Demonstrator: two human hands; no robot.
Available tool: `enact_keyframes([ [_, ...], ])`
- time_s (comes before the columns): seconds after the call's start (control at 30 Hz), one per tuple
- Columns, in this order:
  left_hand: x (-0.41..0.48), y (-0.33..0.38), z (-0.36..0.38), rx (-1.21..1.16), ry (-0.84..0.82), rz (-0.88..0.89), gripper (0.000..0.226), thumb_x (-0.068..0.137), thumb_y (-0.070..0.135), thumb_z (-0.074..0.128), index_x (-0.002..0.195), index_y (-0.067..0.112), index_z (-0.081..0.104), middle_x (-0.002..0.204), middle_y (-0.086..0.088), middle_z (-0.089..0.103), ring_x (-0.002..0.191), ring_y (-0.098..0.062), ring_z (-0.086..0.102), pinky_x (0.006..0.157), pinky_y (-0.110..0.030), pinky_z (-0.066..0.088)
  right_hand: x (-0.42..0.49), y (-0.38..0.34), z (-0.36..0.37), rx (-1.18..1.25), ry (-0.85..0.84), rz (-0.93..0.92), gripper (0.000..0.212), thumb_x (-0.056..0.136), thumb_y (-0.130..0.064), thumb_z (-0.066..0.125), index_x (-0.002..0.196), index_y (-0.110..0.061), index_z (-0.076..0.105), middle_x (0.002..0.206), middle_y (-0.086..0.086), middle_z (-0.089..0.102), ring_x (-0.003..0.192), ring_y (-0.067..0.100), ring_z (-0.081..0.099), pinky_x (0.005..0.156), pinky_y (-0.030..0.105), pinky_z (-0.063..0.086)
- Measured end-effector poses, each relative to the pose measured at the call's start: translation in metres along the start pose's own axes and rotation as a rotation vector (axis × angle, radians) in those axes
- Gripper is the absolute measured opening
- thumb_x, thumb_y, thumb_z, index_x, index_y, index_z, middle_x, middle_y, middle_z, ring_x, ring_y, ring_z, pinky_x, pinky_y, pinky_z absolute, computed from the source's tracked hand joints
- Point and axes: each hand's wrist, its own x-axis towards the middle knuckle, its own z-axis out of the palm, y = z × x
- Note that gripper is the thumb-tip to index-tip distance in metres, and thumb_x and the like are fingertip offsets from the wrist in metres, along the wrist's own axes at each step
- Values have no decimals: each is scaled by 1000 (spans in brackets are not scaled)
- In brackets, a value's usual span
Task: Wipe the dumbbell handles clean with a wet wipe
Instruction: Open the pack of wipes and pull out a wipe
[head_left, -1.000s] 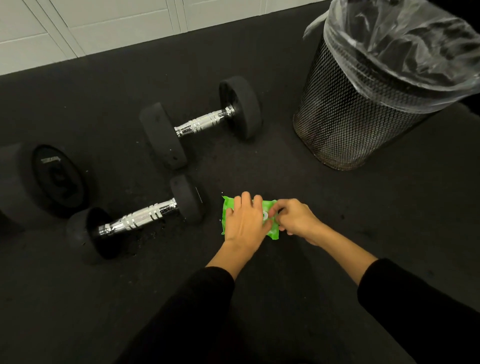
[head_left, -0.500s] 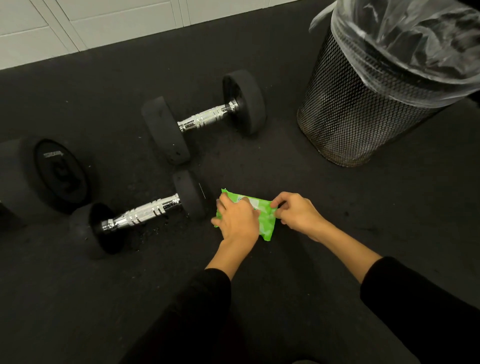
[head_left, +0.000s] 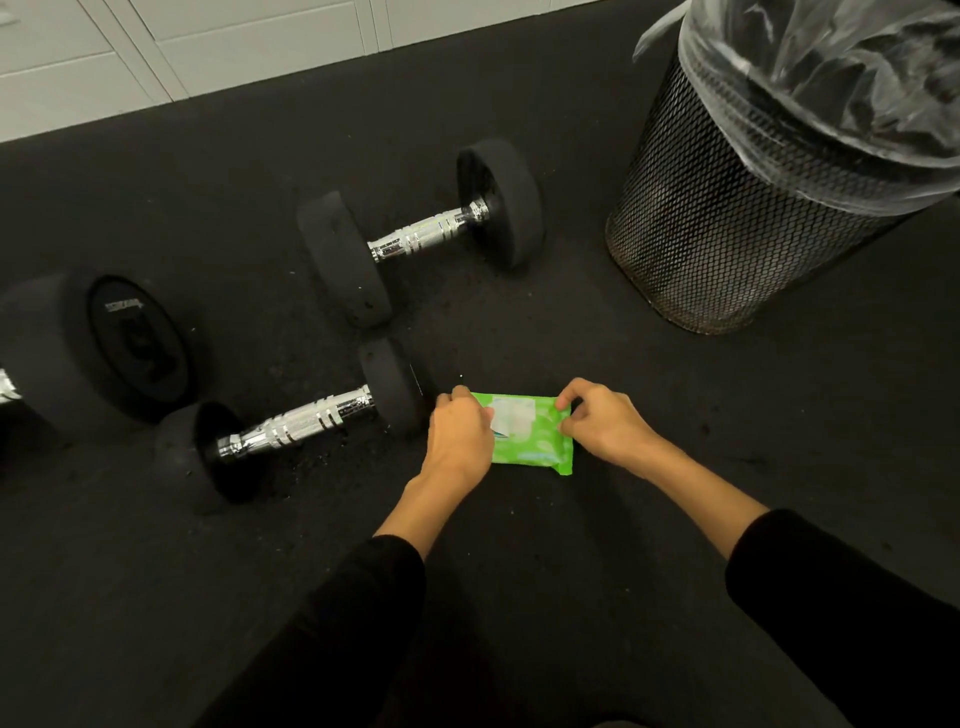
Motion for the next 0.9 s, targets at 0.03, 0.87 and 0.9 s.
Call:
enact_keyframes([
  [0.03, -1, -1, -1, -8, 8, -2, 25, 99, 16, 46, 111, -5, 50, 117, -23, 55, 108, -36, 53, 88, -39, 42, 1, 0, -1, -21, 7, -6, 18, 86, -9, 58, 99, -21, 56, 97, 10, 63, 79, 20, 63, 69, 35, 52],
  [0.87, -16, -22, -2, 465, -71, 439, 69, 82, 47, 66, 139, 16, 42, 159, 2, 12, 141, -22, 16, 109, -43, 30, -15, -37, 24, -574, 57, -513, 21, 96, -25, 48, 111, -14, 58, 106, 5, 48, 93, 17, 49, 72, 29, 45],
  [0.9, -12, -21, -3, 445, -106, 424, 71, 83, 44, 67, 141, 15, 39, 159, 2, 15, 144, -20, 14, 113, -44, 26, -15, -37, 24, -555, 43, -503, 20, 96, -25, 48, 110, -14, 57, 105, 4, 47, 90, 15, 48, 71, 28, 43],
])
